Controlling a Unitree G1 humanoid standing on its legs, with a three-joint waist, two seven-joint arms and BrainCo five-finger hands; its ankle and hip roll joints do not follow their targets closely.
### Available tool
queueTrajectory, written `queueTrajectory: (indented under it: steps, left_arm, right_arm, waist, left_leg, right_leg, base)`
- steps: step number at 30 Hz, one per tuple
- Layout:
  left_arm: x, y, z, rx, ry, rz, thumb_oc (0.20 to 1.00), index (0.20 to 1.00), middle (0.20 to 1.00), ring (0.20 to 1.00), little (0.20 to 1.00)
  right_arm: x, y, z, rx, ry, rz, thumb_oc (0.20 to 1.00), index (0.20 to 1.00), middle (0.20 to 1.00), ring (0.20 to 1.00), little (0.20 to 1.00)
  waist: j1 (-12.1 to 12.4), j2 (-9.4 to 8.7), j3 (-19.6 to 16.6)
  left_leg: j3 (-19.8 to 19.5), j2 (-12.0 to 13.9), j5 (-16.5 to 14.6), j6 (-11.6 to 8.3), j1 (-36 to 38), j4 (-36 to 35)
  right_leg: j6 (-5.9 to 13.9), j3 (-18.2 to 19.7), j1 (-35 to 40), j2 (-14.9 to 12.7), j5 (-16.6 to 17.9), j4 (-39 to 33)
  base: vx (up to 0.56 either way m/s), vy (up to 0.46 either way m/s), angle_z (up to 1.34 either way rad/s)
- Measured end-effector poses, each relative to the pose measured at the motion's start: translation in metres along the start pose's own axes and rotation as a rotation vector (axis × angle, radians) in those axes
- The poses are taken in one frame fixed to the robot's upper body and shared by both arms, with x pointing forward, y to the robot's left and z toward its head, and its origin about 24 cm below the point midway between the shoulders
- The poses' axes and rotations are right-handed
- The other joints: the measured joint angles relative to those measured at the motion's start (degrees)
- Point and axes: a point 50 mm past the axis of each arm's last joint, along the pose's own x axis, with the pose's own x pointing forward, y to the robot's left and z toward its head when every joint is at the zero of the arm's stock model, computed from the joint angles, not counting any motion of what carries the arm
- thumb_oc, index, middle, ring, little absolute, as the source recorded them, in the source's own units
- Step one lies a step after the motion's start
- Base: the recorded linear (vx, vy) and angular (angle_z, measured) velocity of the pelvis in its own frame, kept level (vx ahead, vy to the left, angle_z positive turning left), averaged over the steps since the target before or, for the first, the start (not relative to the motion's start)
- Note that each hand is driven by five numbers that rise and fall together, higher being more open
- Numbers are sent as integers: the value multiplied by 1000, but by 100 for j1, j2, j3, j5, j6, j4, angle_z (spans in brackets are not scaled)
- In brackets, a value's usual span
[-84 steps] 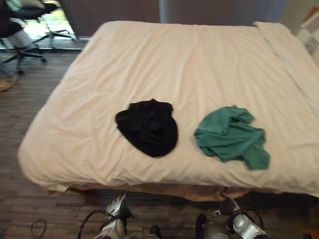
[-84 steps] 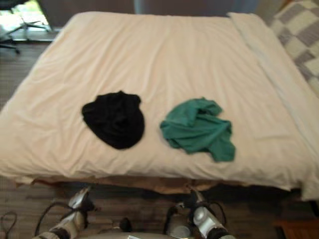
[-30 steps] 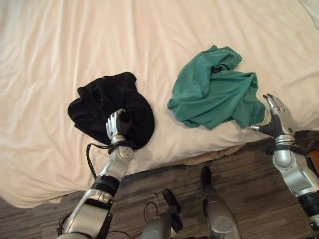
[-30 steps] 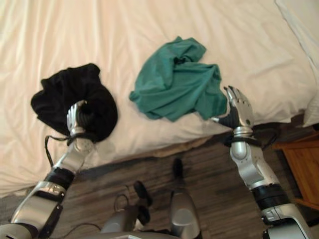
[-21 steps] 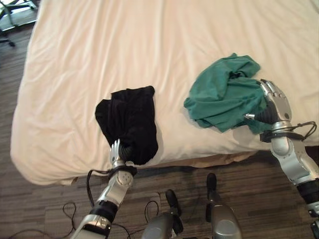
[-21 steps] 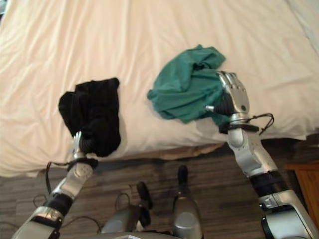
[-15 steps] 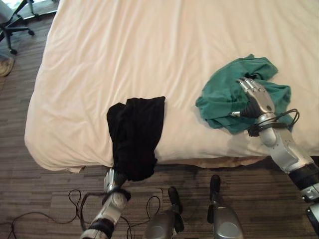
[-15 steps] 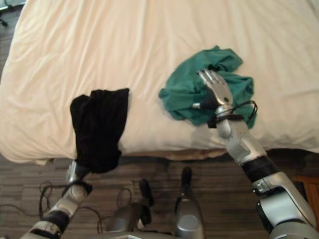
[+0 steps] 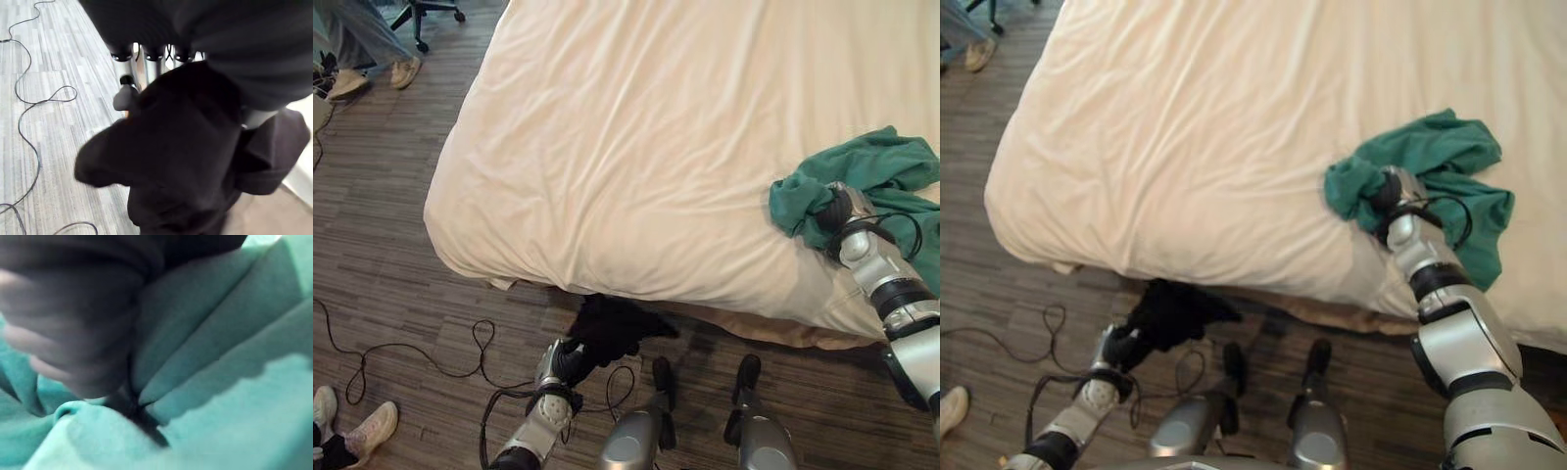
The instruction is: Tidy up the quilt and then pick up the clothes from the bed and put them into the laundry hamper.
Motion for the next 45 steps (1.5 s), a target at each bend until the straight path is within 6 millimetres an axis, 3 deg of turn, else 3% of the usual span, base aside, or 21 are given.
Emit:
queueTrajectory:
  steps: [4, 6, 7, 9, 12, 15, 18, 20, 21, 23, 29, 30, 32, 34, 35, 36, 37, 40, 42, 44, 45]
  left_arm:
    - [-1, 3, -6, 37, 25, -1, 200, 200, 200, 200, 200]
    - [-8, 6, -21, 31, 83, 13, 200, 200, 200, 200, 200]
    - [-16, 10, -38, 4, 152, 41, 200, 200, 200, 200, 200]
    - [-23, 11, -53, 9, 210, 35, 200, 200, 200, 200, 200]
    - [-28, 8, -61, -21, 248, 33, 200, 200, 200, 200, 200]
    - [-38, -6, -69, -91, 292, -8, 200, 200, 200, 200, 200]
    - [-34, -7, -66, -135, 296, 4, 200, 200, 200, 200, 200]
    - [-25, -12, -57, -160, 293, -13, 200, 200, 200, 200, 200]
    - [-23, -12, -55, -165, 287, -12, 200, 200, 200, 200, 200]
    - [-27, -15, -65, -160, 333, -23, 200, 200, 200, 200, 200]
    - [-46, -48, -72, -265, 408, -70, 200, 200, 200, 200, 200]
    - [-45, -55, -63, -306, 379, -79, 200, 200, 200, 200, 200]
    - [-36, -54, -45, -327, 307, -79, 200, 200, 200, 200, 200]
    - [-20, -54, -20, -337, 231, -90, 200, 200, 200, 200, 200]
    - [-17, -53, -17, -363, 229, -88, 200, 200, 200, 200, 200]
    - [-18, -52, -19, -368, 234, -81, 200, 200, 200, 200, 200]
    - [-19, -49, -26, -373, 258, -70, 200, 200, 200, 200, 200]
    - [-32, -51, -46, -389, 343, -55, 200, 200, 200, 200, 200]
    - [-36, -50, -57, -391, 400, -46, 200, 200, 200, 200, 200]
    - [-32, -46, -59, -394, 417, -48, 200, 200, 200, 200, 200]
    - [-25, -42, -51, -383, 386, -46, 200, 200, 200, 200, 200]
  right_arm:
    - [-51, 20, -34, 266, 22, -14, 200, 200, 200, 200, 200]
    - [-79, 51, -56, 389, 121, 64, 200, 200, 200, 200, 200]
    - [-119, 87, -81, 526, 271, 121, 200, 200, 200, 200, 200]
    - [-165, 122, -107, 602, 445, 238, 200, 200, 200, 200, 200]
    - [-203, 141, -122, 729, 596, 270, 200, 200, 200, 200, 200]
    - [-280, 181, -126, 875, 829, 423, 200, 200, 200, 200, 200]
    - [-291, 201, -117, 870, 857, 539, 200, 200, 200, 200, 200]
    - [-294, 215, -107, 862, 859, 614, 200, 200, 200, 200, 200]
    - [-293, 217, -105, 857, 857, 626, 200, 200, 200, 200, 200]
    - [-275, 221, -102, 803, 827, 653, 200, 200, 200, 200, 200]
    - [-239, 217, -96, 512, 642, 761, 200, 200, 200, 200, 200]
    - [-239, 215, -99, 441, 610, 774, 200, 200, 200, 200, 200]
    - [-237, 212, -102, 409, 604, 766, 200, 200, 200, 200, 200]
    - [-239, 209, -107, 375, 624, 739, 200, 200, 200, 200, 200]
    - [-244, 207, -114, 374, 656, 718, 200, 200, 200, 200, 200]
    - [-241, 205, -115, 377, 659, 699, 200, 200, 200, 200, 200]
    - [-245, 198, -126, 386, 708, 644, 200, 200, 200, 200, 200]
    - [-250, 182, -147, 369, 774, 563, 200, 200, 200, 200, 200]
    - [-258, 179, -154, 387, 829, 527, 200, 200, 200, 200, 200]
    - [-279, 184, -155, 403, 878, 536, 200, 200, 200, 200, 200]
    - [-294, 191, -155, 393, 911, 573, 200, 200, 200, 200, 200]
  waist:
    - [-45, -135, -79]
    - [-204, -362, -160]
    - [-354, -651, -338]
    - [-548, -889, -522]
    - [-635, -1026, -635]
    - [-901, -1121, -684]
    - [-948, -1135, -701]
    - [-1001, -1127, -737]
    - [-961, -1128, -753]
    - [-842, -1132, -774]
    - [-253, -605, -882]
    - [-110, -421, -919]
    - [49, -365, -896]
    - [-3, -582, -798]
    - [-131, -681, -768]
    - [-102, -727, -781]
    - [-60, -842, -841]
    - [-32, -695, -1006]
    - [-54, -692, -1059]
    - [-198, -834, -963]
    - [-265, -816, -898]
  left_leg:
    - [62, 15, -11, -6, 153, 34]
    - [220, 31, -57, -64, 271, 35]
    - [389, 37, -70, -58, 415, 34]
    - [555, 55, -254, -25, 585, 33]
    - [691, 56, -281, -8, 675, 25]
    - [840, 15, -426, 37, 878, -7]
    - [766, -17, -409, 115, 798, -3]
    - [279, -16, -215, 128, 620, -3]
    - [152, -21, -133, 153, 527, 2]
    - [-33, 61, -23, 104, 434, -2]
    - [-350, 220, 15, 57, 140, -3]
    - [-810, 204, 30, -27, -77, 28]
    - [-844, 170, -294, -28, -342, -7]
    - [738, 294, -501, -154, -490, 190]
    - [2083, 645, -477, -176, -406, 730]
    - [2324, 761, -474, -186, -317, 892]
    - [2870, 1034, -469, -232, -32, 1241]
    - [3005, 1206, -535, -136, 287, 1518]
    - [2636, 834, -353, 134, 324, 1402]
    - [2288, 428, -414, 452, 92, 1740]
    - [1870, 214, -530, 690, 214, 1359]
  right_leg:
    - [-2, 134, 118, 21, -19, 1]
    - [28, 238, 183, 32, -71, 1]
    - [23, 366, 261, 53, -106, 0]
    - [50, 525, 311, 104, -150, 3]
    - [59, 690, 325, 89, -154, 1]
    - [153, 909, 376, 31, -186, 198]
    - [287, 1296, 120, 42, -295, 625]
    - [378, 2477, 119, 231, -767, 816]
    - [317, 2560, 149, 218, -815, 742]
    - [293, 2469, 323, 304, -731, 465]
    - [172, 1943, 564, 449, -526, -20]
    - [135, 1519, 609, 514, -552, -2]
    - [20, 926, 617, 462, -606, 7]
    - [-141, -515, 947, -87, -602, 4]
    - [-195, -1153, 1311, -198, -654, 1]
    - [-273, -1312, 1463, -256, -751, 4]
    - [8, -1869, 1871, -407, -866, 14]
    - [212, -2452, 2239, -555, -1005, 337]
    - [257, -2476, 2148, -975, -1034, 1018]
    - [24, -2446, 1969, -1927, -686, 3233]
    - [524, -1575, 1306, -2152, -997, 4349]
  base:
    - [65, 61, -3]
    - [81, 91, -30]
    - [115, 164, -37]
    - [61, 124, -43]
    - [-19, 108, -34]
    - [-89, 70, -32]
    - [-89, 3, 1]
    - [1, -51, 94]
    - [4, -177, 108]
    - [16, -221, 48]
    - [-57, -126, 46]
    - [-206, -45, 135]
    - [-143, -38, 221]
    - [-98, -12, 316]
    - [-60, 32, 258]
    - [-58, 131, 294]
    - [5, 83, 188]
    - [87, 246, 182]
    - [109, 438, 136]
    - [-52, 263, 248]
    - [-92, 129, 247]
